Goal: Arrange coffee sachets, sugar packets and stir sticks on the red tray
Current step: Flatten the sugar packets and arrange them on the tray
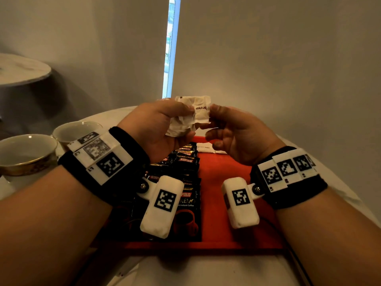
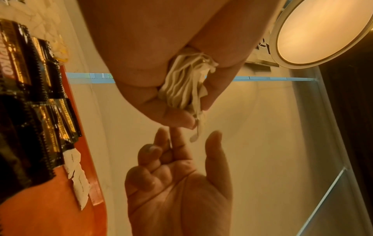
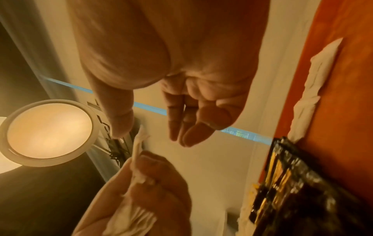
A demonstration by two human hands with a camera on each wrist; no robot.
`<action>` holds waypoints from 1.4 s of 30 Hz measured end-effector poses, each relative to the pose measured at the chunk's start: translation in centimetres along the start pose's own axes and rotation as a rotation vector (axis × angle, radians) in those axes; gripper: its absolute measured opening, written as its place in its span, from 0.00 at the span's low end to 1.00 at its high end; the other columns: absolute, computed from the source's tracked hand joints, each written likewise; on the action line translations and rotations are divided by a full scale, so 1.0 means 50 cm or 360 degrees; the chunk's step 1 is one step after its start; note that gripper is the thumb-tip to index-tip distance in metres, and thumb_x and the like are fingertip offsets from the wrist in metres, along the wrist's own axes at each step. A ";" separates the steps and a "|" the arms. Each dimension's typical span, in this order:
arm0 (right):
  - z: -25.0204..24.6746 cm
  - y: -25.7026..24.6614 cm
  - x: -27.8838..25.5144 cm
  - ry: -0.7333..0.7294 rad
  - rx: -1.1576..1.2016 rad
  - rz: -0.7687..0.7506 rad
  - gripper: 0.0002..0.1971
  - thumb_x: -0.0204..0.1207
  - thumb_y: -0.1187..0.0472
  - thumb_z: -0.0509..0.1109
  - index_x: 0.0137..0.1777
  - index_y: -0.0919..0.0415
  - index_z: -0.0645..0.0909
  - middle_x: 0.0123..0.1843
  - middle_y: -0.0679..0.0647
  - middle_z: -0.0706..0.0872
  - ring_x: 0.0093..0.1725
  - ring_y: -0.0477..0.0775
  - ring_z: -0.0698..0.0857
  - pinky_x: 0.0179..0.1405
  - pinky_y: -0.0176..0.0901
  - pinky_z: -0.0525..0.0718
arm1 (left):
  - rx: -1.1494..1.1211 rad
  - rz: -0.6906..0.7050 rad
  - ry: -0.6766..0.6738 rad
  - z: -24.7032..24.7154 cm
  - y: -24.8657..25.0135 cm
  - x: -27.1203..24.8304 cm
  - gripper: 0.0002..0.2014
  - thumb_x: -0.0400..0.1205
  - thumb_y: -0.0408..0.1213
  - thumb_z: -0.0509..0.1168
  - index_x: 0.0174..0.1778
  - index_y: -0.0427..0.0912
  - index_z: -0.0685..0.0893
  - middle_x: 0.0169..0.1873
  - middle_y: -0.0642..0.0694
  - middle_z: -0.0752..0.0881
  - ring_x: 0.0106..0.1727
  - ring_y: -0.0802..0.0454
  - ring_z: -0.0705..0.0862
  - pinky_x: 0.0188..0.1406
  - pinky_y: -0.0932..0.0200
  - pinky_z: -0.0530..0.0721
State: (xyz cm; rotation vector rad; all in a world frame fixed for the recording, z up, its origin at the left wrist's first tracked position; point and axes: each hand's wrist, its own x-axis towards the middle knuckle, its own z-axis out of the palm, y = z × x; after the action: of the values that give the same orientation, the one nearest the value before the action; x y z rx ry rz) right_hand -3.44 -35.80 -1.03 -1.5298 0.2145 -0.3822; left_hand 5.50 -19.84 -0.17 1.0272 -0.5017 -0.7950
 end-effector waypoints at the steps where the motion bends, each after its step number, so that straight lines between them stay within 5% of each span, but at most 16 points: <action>1: 0.007 -0.003 -0.003 -0.0025 -0.0004 -0.0034 0.18 0.71 0.53 0.72 0.56 0.64 0.84 0.47 0.59 0.86 0.34 0.51 0.82 0.28 0.39 0.74 | 0.0002 0.0007 0.0012 0.001 0.001 -0.001 0.10 0.83 0.29 0.63 0.60 0.36 0.81 0.45 0.39 0.86 0.32 0.52 0.84 0.25 0.62 0.82; 7: 0.020 -0.016 -0.011 -0.0046 -0.0007 -0.0160 0.06 0.72 0.66 0.72 0.48 0.62 0.84 0.40 0.56 0.87 0.33 0.52 0.82 0.27 0.39 0.76 | 0.0002 -0.0001 0.0042 -0.003 0.001 0.000 0.18 0.82 0.30 0.65 0.69 0.35 0.80 0.49 0.37 0.84 0.33 0.53 0.82 0.25 0.62 0.82; 11: 0.022 -0.023 -0.011 0.0070 0.0111 -0.0180 0.12 0.69 0.64 0.68 0.52 0.67 0.80 0.42 0.58 0.87 0.37 0.53 0.86 0.31 0.42 0.78 | -0.0044 -0.0030 0.0044 -0.004 0.004 0.000 0.11 0.80 0.34 0.66 0.57 0.37 0.85 0.44 0.39 0.84 0.34 0.51 0.82 0.27 0.62 0.81; 13: 0.022 -0.025 -0.011 0.0122 0.0197 -0.0228 0.06 0.72 0.65 0.64 0.48 0.64 0.77 0.42 0.58 0.85 0.40 0.55 0.86 0.32 0.43 0.80 | -0.0069 -0.0029 0.0093 -0.007 0.006 0.003 0.05 0.82 0.32 0.63 0.49 0.42 0.85 0.40 0.42 0.82 0.34 0.51 0.82 0.27 0.62 0.80; 17: 0.027 -0.029 -0.016 0.0128 0.0285 -0.0260 0.06 0.76 0.70 0.63 0.49 0.63 0.77 0.36 0.55 0.84 0.32 0.51 0.83 0.28 0.41 0.79 | -0.0036 -0.0042 0.0058 -0.009 0.006 0.004 0.03 0.79 0.35 0.68 0.46 0.42 0.84 0.39 0.44 0.81 0.34 0.51 0.81 0.26 0.63 0.78; 22: 0.044 -0.027 -0.024 0.0126 0.0122 -0.0230 0.09 0.79 0.74 0.63 0.53 0.64 0.81 0.37 0.57 0.84 0.31 0.52 0.76 0.25 0.40 0.71 | 0.0083 -0.0024 -0.0192 -0.009 -0.002 0.002 0.16 0.72 0.43 0.73 0.53 0.40 0.85 0.39 0.45 0.84 0.34 0.55 0.80 0.25 0.65 0.77; 24: 0.047 -0.027 -0.026 0.0119 0.0128 -0.0215 0.09 0.79 0.73 0.65 0.56 0.66 0.82 0.40 0.58 0.84 0.31 0.51 0.77 0.26 0.41 0.72 | 0.0146 -0.0004 -0.0223 -0.011 -0.004 0.004 0.18 0.73 0.42 0.74 0.56 0.39 0.84 0.41 0.44 0.84 0.35 0.54 0.80 0.26 0.64 0.78; 28: 0.046 -0.027 -0.027 0.0066 0.0169 -0.0216 0.16 0.71 0.66 0.71 0.59 0.67 0.81 0.41 0.58 0.84 0.30 0.50 0.79 0.23 0.37 0.74 | 0.0191 0.0038 -0.0172 -0.006 -0.002 0.002 0.01 0.81 0.34 0.67 0.45 0.43 0.83 0.37 0.45 0.85 0.33 0.54 0.80 0.25 0.62 0.79; 33: 0.038 -0.020 -0.019 0.0154 0.0125 -0.0193 0.15 0.75 0.57 0.71 0.56 0.66 0.81 0.37 0.56 0.88 0.30 0.52 0.83 0.25 0.41 0.71 | 0.0057 0.0086 -0.0081 -0.007 0.002 0.002 0.02 0.82 0.33 0.66 0.49 0.42 0.81 0.38 0.44 0.85 0.33 0.54 0.83 0.27 0.62 0.81; 37: 0.037 -0.018 -0.019 0.0167 0.0079 -0.0167 0.11 0.84 0.57 0.65 0.56 0.65 0.82 0.40 0.58 0.88 0.31 0.53 0.84 0.25 0.41 0.71 | 0.0197 0.0073 -0.0035 -0.012 -0.001 0.006 0.17 0.74 0.44 0.72 0.58 0.43 0.84 0.40 0.46 0.86 0.35 0.54 0.81 0.29 0.62 0.78; 42: 0.042 -0.021 -0.020 0.0157 0.0039 -0.0166 0.13 0.87 0.57 0.61 0.57 0.67 0.81 0.39 0.60 0.88 0.30 0.53 0.85 0.27 0.43 0.72 | 0.0190 0.0081 0.0059 -0.009 -0.001 0.006 0.13 0.83 0.44 0.67 0.58 0.41 0.83 0.42 0.44 0.85 0.34 0.53 0.79 0.29 0.61 0.76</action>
State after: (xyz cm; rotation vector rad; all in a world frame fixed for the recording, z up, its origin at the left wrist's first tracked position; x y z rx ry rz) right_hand -3.72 -33.47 -0.02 -1.5034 0.2066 -0.5418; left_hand 5.99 -19.85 -0.39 1.1334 -0.5468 -0.7064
